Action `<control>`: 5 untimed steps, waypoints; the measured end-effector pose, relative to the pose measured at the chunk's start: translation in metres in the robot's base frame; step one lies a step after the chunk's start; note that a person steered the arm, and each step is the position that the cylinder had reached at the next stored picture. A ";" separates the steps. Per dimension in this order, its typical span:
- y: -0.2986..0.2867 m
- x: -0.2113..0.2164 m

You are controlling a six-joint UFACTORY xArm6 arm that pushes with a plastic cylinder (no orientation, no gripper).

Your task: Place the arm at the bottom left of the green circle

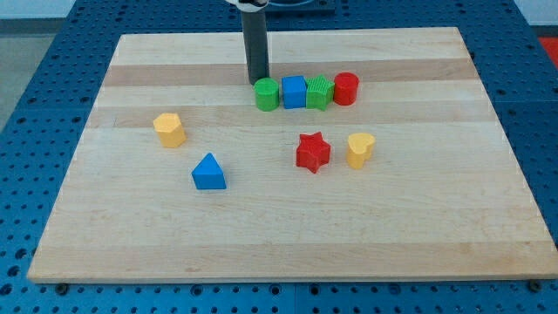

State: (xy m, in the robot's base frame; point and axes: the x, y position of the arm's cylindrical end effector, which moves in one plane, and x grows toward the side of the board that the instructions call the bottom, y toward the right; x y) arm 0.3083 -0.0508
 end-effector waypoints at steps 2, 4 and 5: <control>-0.052 -0.001; -0.062 0.052; -0.055 0.069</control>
State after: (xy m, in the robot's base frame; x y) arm 0.3776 -0.1055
